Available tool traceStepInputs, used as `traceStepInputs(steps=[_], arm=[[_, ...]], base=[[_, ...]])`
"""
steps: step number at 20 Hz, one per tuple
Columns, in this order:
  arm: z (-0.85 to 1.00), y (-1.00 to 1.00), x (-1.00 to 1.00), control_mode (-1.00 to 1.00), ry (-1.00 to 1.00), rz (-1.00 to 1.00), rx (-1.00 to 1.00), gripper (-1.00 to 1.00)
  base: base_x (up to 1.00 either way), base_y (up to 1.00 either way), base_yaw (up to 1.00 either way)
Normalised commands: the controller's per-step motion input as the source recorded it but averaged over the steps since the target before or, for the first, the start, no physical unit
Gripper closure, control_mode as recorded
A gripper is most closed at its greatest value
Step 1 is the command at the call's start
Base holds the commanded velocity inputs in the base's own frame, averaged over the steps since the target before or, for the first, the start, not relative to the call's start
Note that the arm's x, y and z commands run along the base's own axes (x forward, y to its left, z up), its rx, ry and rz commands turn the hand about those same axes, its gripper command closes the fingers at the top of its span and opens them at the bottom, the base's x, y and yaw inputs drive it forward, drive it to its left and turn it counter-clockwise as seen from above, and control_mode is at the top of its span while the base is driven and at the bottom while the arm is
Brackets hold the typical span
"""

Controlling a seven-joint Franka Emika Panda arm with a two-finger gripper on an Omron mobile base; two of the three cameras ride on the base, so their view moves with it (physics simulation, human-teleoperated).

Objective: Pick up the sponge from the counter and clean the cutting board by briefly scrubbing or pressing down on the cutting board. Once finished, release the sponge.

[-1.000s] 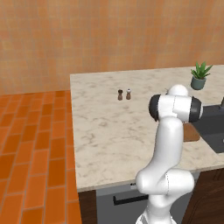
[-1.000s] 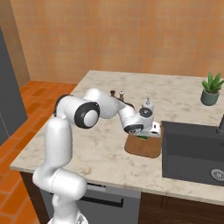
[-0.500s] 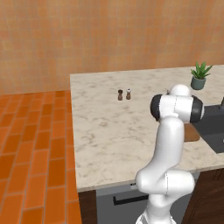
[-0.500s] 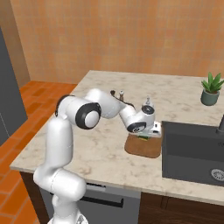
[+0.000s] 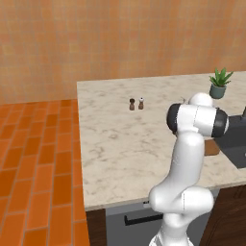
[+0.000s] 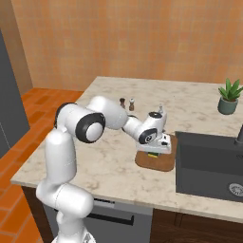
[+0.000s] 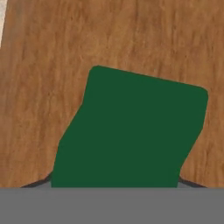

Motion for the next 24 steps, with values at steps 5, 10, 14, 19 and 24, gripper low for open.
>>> traceStepInputs(steps=[5,10,14,19,24], arm=[[-0.4,0.11,-1.0,-1.0,0.17,0.02,0.01,1.0],[-0.12,0.25,-1.0,-1.0,0.22,0.04,0.0,1.0],[0.8,0.47,-0.8,-1.0,-0.31,0.12,-0.07,1.0],[0.95,0.72,-0.28,-1.0,-0.17,0.13,-0.09,1.0],[0.37,0.96,0.03,-1.0,0.06,0.07,-0.03,1.0]], base=[[0.0,0.0,0.0],[0.0,0.0,0.0],[0.0,0.0,0.0],[0.0,0.0,0.0],[0.0,0.0,0.0]])
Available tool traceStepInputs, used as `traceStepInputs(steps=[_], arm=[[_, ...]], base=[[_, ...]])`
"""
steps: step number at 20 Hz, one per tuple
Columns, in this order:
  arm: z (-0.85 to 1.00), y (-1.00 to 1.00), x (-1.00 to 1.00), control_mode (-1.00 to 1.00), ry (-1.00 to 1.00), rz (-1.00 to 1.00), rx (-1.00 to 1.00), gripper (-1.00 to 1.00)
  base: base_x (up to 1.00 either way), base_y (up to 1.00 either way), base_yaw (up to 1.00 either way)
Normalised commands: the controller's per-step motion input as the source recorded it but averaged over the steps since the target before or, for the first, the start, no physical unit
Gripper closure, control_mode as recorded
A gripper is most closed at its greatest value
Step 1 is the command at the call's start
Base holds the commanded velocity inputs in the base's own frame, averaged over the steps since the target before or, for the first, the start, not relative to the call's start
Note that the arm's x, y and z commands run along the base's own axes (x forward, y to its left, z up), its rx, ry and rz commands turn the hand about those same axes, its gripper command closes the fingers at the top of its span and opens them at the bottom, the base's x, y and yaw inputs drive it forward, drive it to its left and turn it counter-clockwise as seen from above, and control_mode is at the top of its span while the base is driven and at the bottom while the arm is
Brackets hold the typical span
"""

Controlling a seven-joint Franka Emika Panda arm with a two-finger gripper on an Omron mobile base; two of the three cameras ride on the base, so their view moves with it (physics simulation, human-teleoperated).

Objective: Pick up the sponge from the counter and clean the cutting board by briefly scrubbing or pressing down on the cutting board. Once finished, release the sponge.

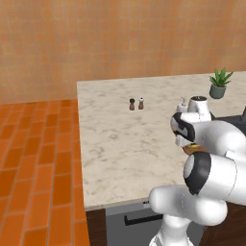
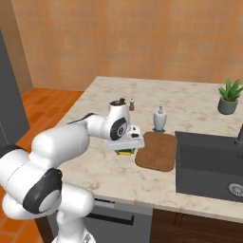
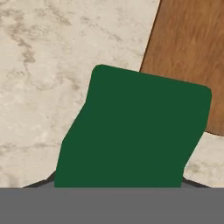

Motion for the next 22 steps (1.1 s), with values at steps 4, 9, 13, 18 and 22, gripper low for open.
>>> traceStepInputs(steps=[4,9,13,18,22], arm=[[-0.02,0.77,0.29,-1.0,0.01,0.02,-0.01,1.0],[-0.39,0.31,0.59,-1.0,0.12,0.0,0.01,1.0],[-0.48,0.1,0.41,-1.0,0.05,0.0,0.0,1.0],[-0.38,0.0,0.16,-1.0,0.05,0.0,0.01,1.0],[-0.33,0.0,0.1,-1.0,0.04,0.0,0.0,1.0]], base=[[0.0,0.0,0.0],[0.0,0.0,0.0],[0.0,0.0,0.0],[0.0,0.0,0.0],[0.0,0.0,0.0]])
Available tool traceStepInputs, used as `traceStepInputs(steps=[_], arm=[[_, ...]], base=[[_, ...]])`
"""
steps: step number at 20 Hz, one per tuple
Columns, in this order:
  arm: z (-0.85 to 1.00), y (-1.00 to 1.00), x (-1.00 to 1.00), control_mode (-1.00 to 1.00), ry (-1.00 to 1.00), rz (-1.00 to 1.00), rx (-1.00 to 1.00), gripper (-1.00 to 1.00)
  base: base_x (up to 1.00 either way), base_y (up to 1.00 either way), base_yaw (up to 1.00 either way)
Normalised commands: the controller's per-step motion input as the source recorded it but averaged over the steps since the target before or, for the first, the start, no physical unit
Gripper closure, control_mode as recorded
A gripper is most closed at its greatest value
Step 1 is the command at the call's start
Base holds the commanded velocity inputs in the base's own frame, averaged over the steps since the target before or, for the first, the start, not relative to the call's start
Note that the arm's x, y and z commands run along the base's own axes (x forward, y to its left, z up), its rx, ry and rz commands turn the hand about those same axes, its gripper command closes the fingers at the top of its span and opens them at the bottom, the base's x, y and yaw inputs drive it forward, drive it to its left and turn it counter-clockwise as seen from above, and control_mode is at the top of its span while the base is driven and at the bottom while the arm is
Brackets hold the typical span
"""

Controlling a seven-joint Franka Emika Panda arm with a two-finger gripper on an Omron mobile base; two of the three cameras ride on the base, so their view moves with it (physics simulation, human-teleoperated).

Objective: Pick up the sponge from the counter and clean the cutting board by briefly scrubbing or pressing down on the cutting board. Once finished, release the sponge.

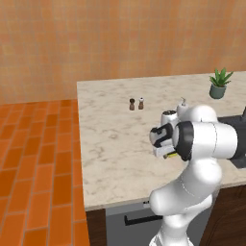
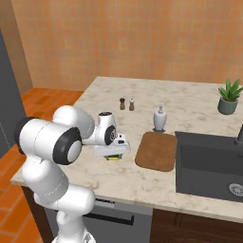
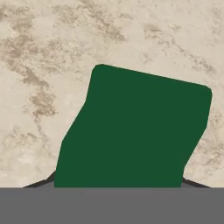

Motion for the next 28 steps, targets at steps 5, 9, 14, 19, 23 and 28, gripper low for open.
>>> traceStepInputs(steps=[5,9,14,19,23,28], arm=[[-0.44,0.0,0.06,-1.0,0.06,0.0,0.0,-1.0],[-0.16,0.0,0.0,-1.0,0.01,0.0,0.0,-1.0],[0.04,0.0,-0.15,-1.0,-0.03,0.0,0.0,-1.0],[0.4,0.0,-0.27,-1.0,-0.13,0.0,0.0,-1.0],[0.98,0.0,-0.77,-1.0,-0.21,0.0,0.01,-1.0],[1.0,0.0,-0.86,-1.0,-0.24,0.0,0.09,-1.0]], base=[[0.0,0.0,0.0],[0.0,0.0,0.0],[0.0,0.0,0.0],[0.0,0.0,0.0],[0.0,0.0,0.0],[0.0,0.0,0.0]])
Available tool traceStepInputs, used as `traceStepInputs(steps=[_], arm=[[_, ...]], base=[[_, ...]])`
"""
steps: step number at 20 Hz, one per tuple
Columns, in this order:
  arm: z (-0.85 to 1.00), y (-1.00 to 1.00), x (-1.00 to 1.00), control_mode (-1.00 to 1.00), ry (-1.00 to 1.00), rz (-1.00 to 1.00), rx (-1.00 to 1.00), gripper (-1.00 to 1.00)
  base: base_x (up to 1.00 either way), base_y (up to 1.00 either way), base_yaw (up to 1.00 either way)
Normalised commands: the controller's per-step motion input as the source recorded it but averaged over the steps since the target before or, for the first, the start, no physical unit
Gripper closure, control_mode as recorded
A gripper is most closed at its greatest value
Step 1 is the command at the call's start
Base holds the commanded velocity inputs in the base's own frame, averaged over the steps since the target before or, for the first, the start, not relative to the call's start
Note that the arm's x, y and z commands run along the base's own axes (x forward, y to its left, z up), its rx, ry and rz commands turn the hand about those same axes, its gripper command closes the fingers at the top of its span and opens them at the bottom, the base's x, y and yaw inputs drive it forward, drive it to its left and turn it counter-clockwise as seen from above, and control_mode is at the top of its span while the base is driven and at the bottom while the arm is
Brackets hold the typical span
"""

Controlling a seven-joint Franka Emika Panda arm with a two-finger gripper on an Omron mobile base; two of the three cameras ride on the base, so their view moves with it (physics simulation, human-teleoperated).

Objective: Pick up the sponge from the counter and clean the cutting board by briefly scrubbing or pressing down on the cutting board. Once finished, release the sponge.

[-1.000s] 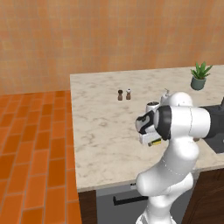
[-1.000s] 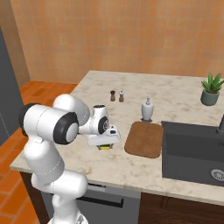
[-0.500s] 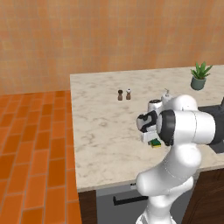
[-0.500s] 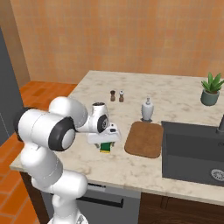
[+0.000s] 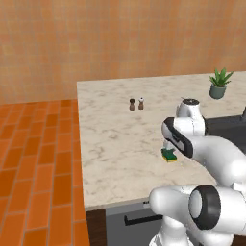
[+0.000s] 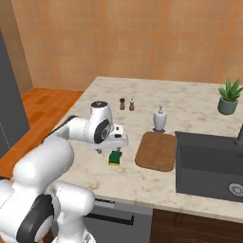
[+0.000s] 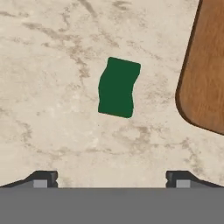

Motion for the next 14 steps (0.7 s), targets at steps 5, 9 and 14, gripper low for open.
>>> traceStepInputs(steps=[5,9,14], arm=[[1.0,0.0,-0.9,-1.0,-0.38,0.0,0.13,-1.0],[1.0,0.08,-0.84,-1.0,-0.19,0.0,0.16,-1.0],[1.0,0.02,-0.71,-1.0,-0.08,0.0,0.15,-1.0]], base=[[0.0,0.0,0.0],[0.0,0.0,0.0],[0.0,0.0,0.0]])
